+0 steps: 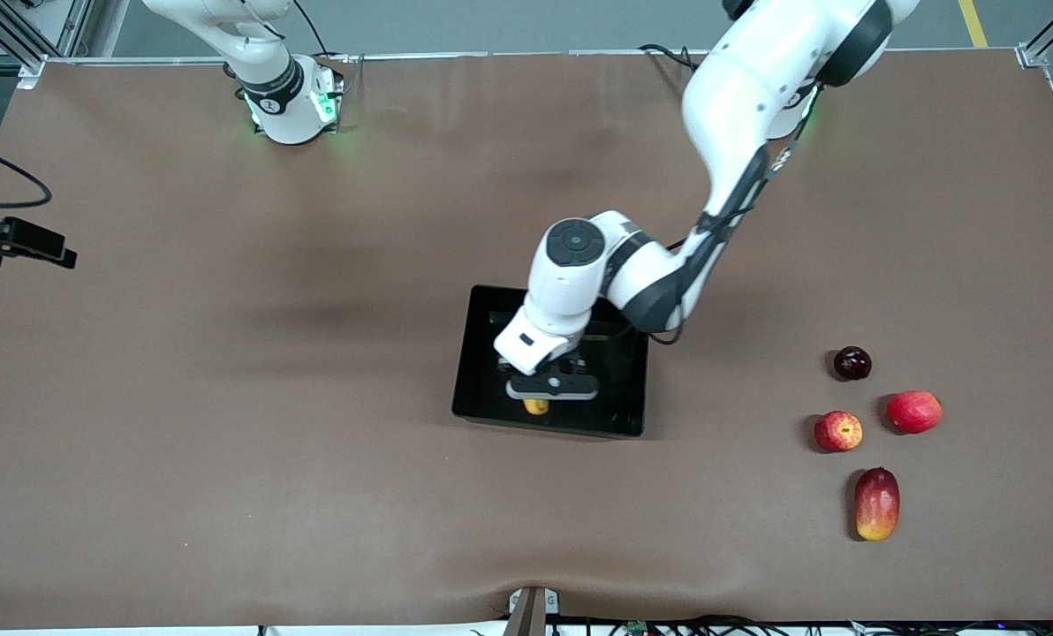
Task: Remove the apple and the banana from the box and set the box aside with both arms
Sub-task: 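Carry the banana out of the tray while the right gripper reaches the tray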
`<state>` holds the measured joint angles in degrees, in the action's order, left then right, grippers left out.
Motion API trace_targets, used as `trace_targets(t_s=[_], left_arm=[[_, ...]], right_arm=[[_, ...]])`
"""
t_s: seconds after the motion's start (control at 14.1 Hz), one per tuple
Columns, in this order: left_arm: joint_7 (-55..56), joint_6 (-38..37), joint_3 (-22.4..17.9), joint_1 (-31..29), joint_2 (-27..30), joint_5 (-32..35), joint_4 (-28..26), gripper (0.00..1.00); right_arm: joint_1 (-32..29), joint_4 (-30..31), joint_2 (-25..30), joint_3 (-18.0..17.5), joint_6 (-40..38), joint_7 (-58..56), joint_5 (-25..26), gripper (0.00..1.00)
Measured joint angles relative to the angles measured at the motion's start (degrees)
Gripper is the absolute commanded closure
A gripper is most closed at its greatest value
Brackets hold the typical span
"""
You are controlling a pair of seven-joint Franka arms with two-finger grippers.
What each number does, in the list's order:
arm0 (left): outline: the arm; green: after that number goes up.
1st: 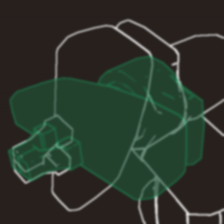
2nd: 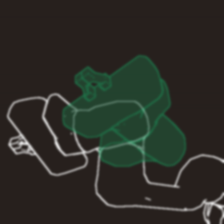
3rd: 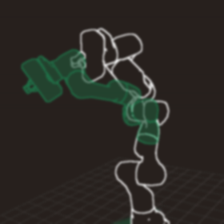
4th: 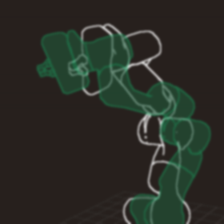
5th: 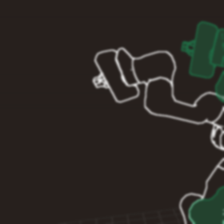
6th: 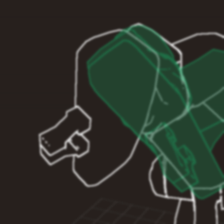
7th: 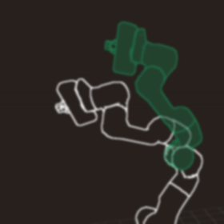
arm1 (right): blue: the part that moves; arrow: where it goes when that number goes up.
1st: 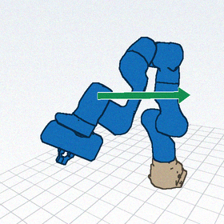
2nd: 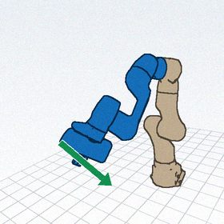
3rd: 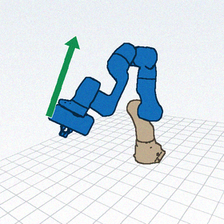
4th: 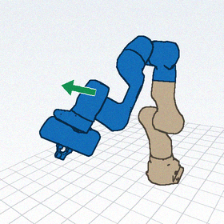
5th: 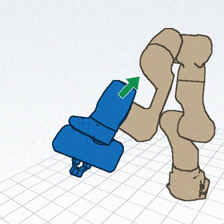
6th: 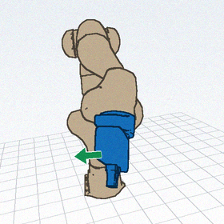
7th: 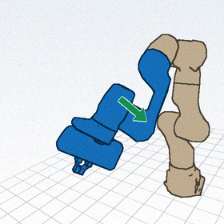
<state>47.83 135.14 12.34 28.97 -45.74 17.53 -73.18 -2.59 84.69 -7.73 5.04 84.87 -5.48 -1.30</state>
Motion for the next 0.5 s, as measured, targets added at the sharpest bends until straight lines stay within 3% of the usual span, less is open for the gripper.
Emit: trace_targets(t_s=[0.14, 0.35, 0.5], left_arm=[[-6.1, -4.6, 2.0, -4.5, 3.1, -2.0, 0.0, 1.0], [-14.8, -10.0, 5.6, -12.7, 5.2, -3.4, -0.5, 1.0], [-22.3, -13.7, 6.1, -16.4, 5.3, -3.5, -0.9, 1.0]], right_arm=[[0.0, 0.0, -1.0, 0.0, 0.0, -0.4, -1.2, 0.0], [0.1, 0.1, -2.4, -0.1, -2.0, -0.3, -8.7, 0.0], [0.7, 0.1, -3.6, -0.2, -2.3, -0.3, -10.5, 0.0]])
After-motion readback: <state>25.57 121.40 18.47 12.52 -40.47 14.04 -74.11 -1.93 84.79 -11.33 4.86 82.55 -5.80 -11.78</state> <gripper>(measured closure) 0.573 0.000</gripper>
